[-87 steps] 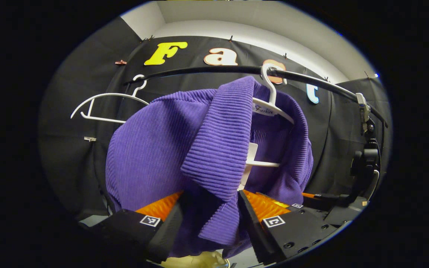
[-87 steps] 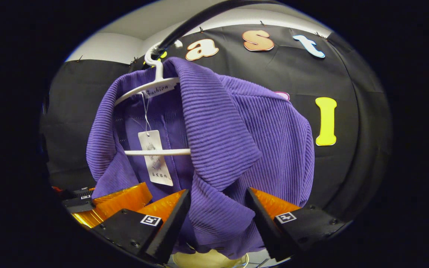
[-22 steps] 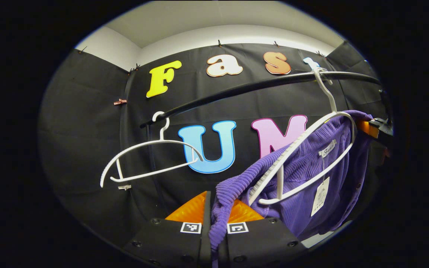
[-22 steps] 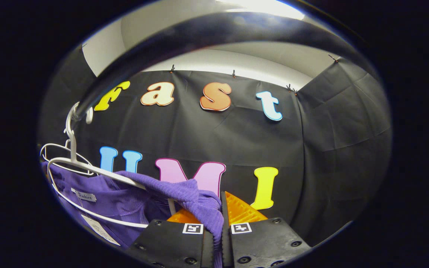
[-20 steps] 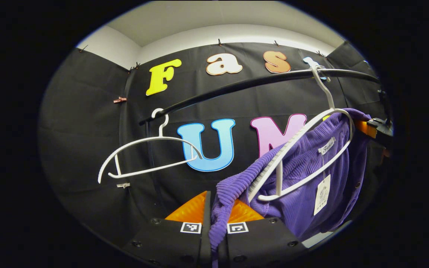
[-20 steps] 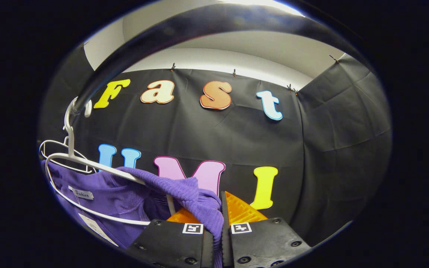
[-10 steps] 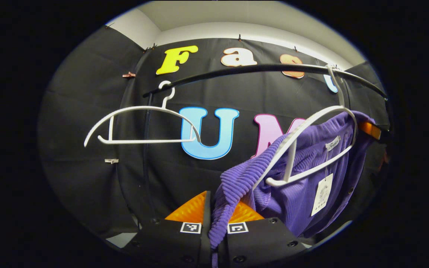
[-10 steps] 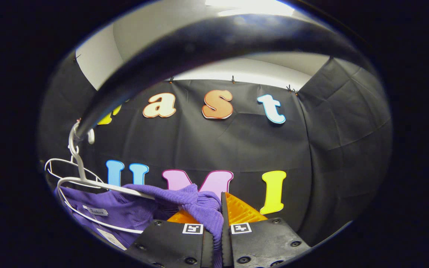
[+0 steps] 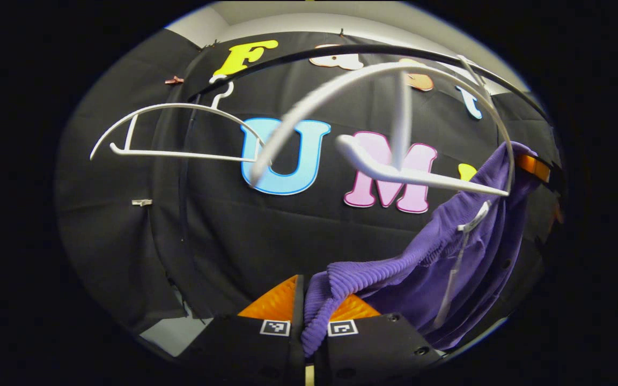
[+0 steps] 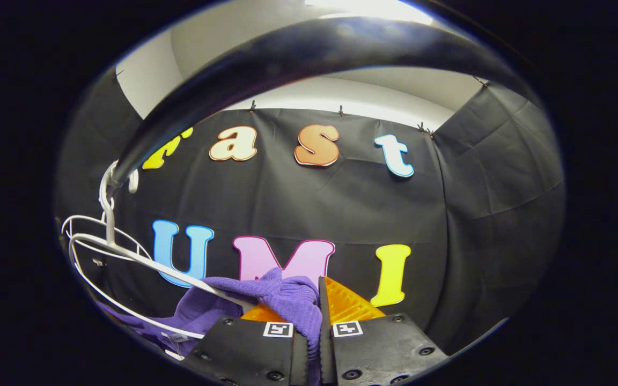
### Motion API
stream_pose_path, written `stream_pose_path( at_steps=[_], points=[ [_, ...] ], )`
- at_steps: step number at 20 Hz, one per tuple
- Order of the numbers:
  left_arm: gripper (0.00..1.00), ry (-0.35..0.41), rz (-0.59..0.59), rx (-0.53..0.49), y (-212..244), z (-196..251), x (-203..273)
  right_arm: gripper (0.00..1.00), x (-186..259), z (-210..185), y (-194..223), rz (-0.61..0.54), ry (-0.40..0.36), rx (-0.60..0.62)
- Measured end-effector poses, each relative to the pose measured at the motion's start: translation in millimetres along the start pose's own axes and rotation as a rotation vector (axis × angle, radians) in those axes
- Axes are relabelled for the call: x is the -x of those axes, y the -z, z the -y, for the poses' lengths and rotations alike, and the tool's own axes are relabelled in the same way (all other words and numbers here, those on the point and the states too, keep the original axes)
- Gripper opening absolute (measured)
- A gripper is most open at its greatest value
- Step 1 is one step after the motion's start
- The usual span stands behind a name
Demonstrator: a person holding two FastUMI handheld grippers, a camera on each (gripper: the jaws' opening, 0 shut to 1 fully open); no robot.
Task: Grasp the clothes on the hanger with both hands and then place them into the laundry hamper below.
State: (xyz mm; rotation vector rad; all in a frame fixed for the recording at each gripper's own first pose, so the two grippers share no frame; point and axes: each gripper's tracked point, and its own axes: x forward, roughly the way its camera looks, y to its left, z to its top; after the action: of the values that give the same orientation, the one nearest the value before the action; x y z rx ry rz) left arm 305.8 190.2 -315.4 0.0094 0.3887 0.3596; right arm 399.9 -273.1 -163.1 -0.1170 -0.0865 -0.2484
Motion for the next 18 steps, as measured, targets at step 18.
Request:
stream_pose_path(
  at_steps=[18],
  points=[
    [0.11,0.303,-0.052,-0.045,23,142,18,0.13,58,56,76,-0.228,0.129,0.156]
  ],
)
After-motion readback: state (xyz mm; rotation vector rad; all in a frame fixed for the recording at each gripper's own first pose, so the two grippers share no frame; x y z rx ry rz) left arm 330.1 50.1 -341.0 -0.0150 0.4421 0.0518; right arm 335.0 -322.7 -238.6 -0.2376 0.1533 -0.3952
